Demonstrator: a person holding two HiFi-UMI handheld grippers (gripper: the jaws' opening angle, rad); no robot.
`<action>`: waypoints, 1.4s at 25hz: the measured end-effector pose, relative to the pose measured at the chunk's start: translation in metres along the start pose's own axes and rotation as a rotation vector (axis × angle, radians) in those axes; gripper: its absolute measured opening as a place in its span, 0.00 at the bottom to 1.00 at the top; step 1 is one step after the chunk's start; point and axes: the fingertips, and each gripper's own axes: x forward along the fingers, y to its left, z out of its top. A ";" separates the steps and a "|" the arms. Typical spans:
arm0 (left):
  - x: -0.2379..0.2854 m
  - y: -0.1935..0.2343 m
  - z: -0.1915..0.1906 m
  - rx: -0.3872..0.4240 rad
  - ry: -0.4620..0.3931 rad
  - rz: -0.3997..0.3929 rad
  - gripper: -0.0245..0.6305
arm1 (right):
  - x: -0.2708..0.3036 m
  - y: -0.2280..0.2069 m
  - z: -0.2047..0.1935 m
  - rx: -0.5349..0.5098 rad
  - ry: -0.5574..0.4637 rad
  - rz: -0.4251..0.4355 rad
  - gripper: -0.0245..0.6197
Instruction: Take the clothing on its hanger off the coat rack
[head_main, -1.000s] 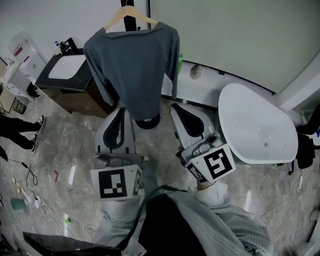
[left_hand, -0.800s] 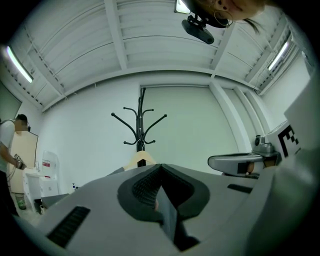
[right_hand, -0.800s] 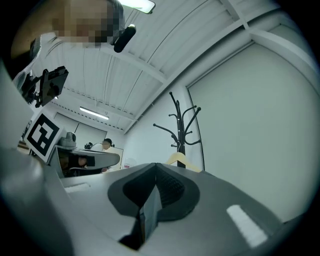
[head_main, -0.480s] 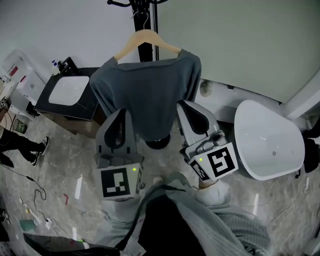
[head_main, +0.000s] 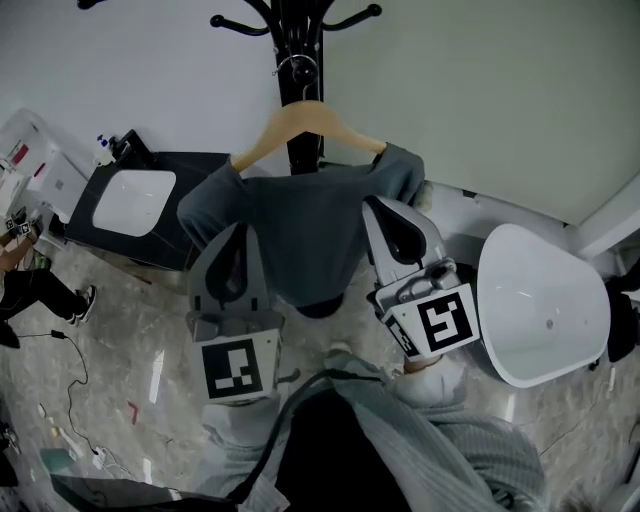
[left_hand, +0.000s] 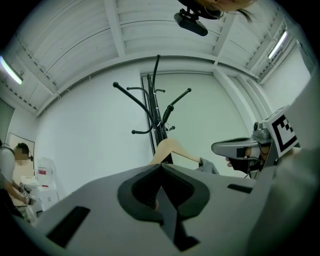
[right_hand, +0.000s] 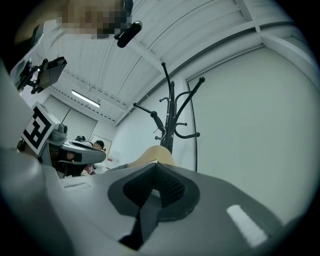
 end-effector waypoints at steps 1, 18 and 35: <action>0.010 0.004 0.002 0.020 -0.009 0.013 0.04 | 0.009 -0.008 -0.001 -0.016 0.000 -0.005 0.04; 0.095 0.015 0.007 0.545 0.100 0.142 0.34 | 0.087 -0.041 -0.022 -0.505 0.180 0.025 0.36; 0.116 0.013 -0.016 0.765 0.219 0.118 0.20 | 0.111 -0.046 -0.040 -0.672 0.273 -0.001 0.22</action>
